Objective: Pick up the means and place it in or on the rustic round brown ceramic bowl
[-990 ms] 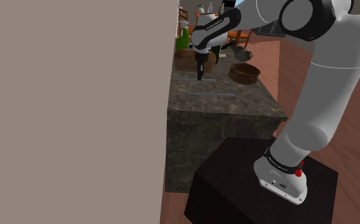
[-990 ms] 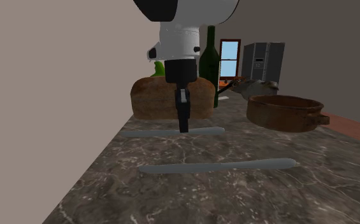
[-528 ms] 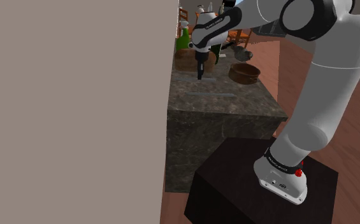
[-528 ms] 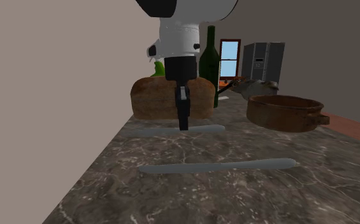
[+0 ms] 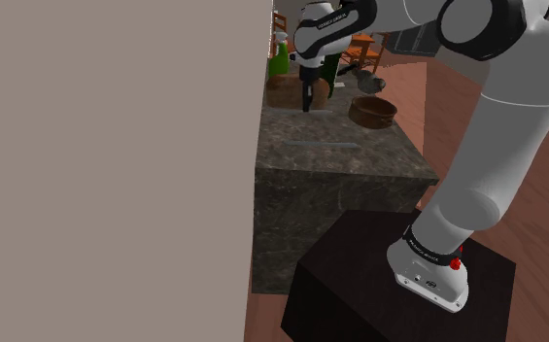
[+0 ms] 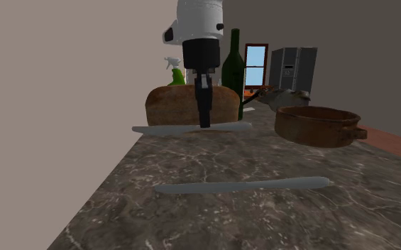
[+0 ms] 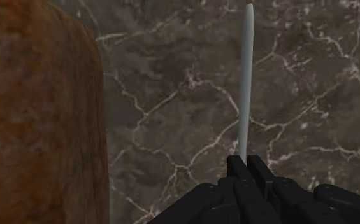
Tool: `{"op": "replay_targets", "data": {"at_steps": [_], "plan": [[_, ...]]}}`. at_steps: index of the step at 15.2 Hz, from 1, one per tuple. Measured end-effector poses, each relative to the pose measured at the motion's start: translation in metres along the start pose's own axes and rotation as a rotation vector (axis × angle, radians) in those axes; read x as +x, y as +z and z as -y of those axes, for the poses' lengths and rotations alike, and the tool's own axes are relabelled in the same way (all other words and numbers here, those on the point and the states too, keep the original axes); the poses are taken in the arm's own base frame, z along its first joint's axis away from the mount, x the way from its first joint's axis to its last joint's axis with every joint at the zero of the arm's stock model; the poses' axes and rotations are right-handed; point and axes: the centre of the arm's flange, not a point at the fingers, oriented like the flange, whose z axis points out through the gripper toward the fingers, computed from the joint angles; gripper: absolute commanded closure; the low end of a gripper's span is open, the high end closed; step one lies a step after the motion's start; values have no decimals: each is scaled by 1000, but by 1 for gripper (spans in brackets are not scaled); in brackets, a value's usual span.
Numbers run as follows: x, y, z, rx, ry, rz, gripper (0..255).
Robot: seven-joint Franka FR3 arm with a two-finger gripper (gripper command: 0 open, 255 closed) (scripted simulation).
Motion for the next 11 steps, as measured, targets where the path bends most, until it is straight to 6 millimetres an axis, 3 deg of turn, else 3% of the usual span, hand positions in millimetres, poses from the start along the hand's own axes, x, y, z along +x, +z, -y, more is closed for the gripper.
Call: {"op": "replay_targets", "data": {"at_steps": [11], "plan": [[-2, -56, 0, 0, 0, 0, 255]]}}
